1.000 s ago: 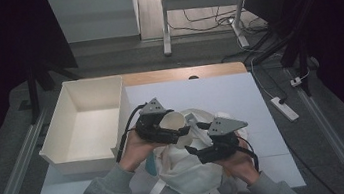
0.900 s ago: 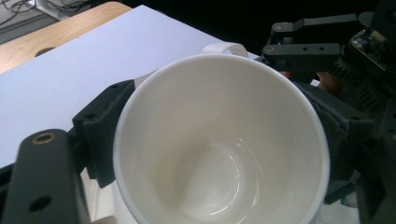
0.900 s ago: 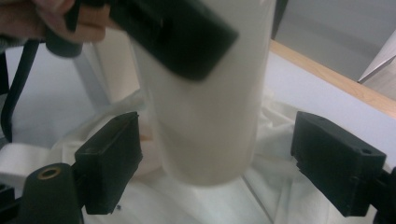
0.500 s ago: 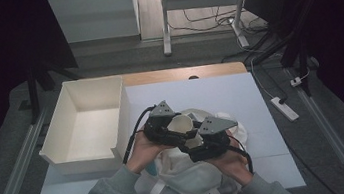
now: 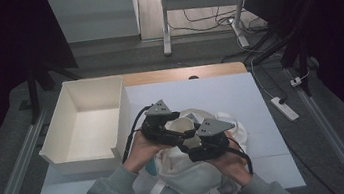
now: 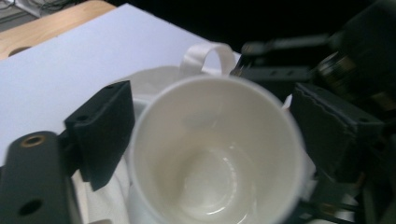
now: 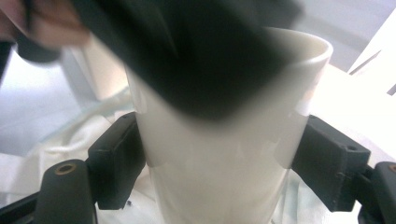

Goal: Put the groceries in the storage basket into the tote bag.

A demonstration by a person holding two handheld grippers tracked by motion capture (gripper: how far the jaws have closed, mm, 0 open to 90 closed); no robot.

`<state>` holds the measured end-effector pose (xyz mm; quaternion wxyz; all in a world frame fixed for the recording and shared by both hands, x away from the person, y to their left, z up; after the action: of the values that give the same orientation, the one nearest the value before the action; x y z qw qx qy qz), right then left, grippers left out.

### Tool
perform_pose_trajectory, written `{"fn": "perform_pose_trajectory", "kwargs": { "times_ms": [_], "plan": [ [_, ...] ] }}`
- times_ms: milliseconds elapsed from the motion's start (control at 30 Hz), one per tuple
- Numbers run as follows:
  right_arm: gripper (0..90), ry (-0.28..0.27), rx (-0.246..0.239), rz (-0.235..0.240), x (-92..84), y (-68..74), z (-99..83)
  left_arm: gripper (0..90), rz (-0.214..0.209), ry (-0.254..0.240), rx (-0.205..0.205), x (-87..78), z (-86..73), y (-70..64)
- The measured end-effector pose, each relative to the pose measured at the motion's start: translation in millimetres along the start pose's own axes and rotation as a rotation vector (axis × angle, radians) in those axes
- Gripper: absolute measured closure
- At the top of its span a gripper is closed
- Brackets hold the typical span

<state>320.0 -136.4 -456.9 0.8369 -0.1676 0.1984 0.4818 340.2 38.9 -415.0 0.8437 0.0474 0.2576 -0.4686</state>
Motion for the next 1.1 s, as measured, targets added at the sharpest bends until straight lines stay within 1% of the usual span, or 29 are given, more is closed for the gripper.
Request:
{"fn": "perform_pose_trajectory", "kwargs": {
  "times_ms": [67,267,400,500,567,633,700,767,867,967,1033,1100],
  "plan": [
    [22.2,0.011,0.002,-0.007,1.5,-2.1,-2.3,13.0,0.010,-0.016,0.001,-8.4,1.8,2.7],
    [22.2,0.022,0.007,-0.020,3.5,-5.5,-3.5,14.2,0.035,-0.065,-0.002,-36.2,7.5,11.2],
    [22.3,0.050,0.010,-0.034,8.7,-9.6,-8.1,14.7,0.062,-0.099,-0.022,-52.3,9.2,18.5],
    [22.3,0.064,0.031,-0.044,13.5,-14.6,-12.7,14.9,0.079,-0.117,-0.034,-61.3,9.4,24.0],
    [22.3,0.076,0.041,-0.045,16.6,-18.1,-15.4,15.0,0.086,-0.122,-0.041,-65.8,9.4,27.1],
    [22.3,0.076,0.055,-0.038,19.7,-20.0,-17.5,15.2,0.095,-0.130,-0.047,-69.8,9.4,29.6],
    [22.3,0.078,0.051,-0.025,23.4,-20.3,-19.5,15.3,0.098,-0.137,-0.052,-73.3,9.6,31.2],
    [22.3,0.081,0.046,-0.021,27.8,-19.6,-21.6,15.5,0.101,-0.142,-0.054,-76.1,9.8,32.2],
    [22.3,0.087,0.050,-0.020,33.6,-20.2,-24.7,15.6,0.106,-0.147,-0.055,-78.4,9.7,32.9],
    [22.3,0.079,0.053,-0.018,38.1,-22.0,-27.0,15.6,0.108,-0.146,-0.056,-78.9,9.4,33.5],
    [22.3,0.080,0.051,-0.026,40.5,-22.9,-28.0,15.6,0.109,-0.144,-0.055,-79.1,9.2,33.9],
    [22.3,0.100,0.050,-0.029,42.8,-24.7,-29.9,15.7,0.111,-0.143,-0.054,-79.3,9.0,33.9]
  ]
}}
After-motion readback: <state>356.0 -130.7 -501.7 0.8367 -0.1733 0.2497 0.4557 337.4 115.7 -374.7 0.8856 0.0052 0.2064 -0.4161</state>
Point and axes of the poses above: each handheld gripper's, and its own axes: x roughly forward along the jaws, z roughly out of its top, y roughly to its left, the point moved 2 cm from there along x, roughly forward along the jaws, and after that the axes turned 5 degrees about z, right-handed, at the moved point
